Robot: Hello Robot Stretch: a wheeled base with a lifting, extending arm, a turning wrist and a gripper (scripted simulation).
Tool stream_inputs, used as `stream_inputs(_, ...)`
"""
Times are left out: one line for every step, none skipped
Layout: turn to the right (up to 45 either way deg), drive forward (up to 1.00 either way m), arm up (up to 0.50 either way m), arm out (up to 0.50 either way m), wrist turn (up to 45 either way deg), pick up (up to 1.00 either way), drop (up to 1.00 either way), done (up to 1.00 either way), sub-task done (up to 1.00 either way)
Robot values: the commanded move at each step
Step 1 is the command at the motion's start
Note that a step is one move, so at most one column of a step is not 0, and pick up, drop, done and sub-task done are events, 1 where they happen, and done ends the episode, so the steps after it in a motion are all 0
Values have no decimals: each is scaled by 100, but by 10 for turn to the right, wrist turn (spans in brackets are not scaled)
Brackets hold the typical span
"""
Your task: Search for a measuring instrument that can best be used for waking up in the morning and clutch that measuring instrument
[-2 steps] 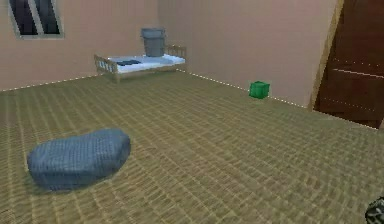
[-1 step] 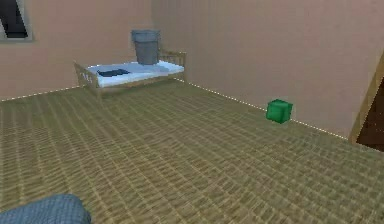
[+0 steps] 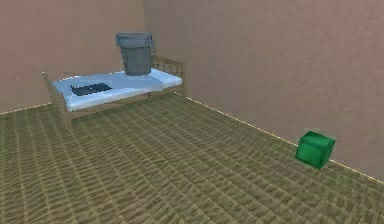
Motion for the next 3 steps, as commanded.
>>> stream_inputs(0,10,0,0,0,0,0,0,0)
stream_inputs(-390,0,0,0,0,0,0,0,0)
stream_inputs(0,100,0,0,0,0,0,0,0)
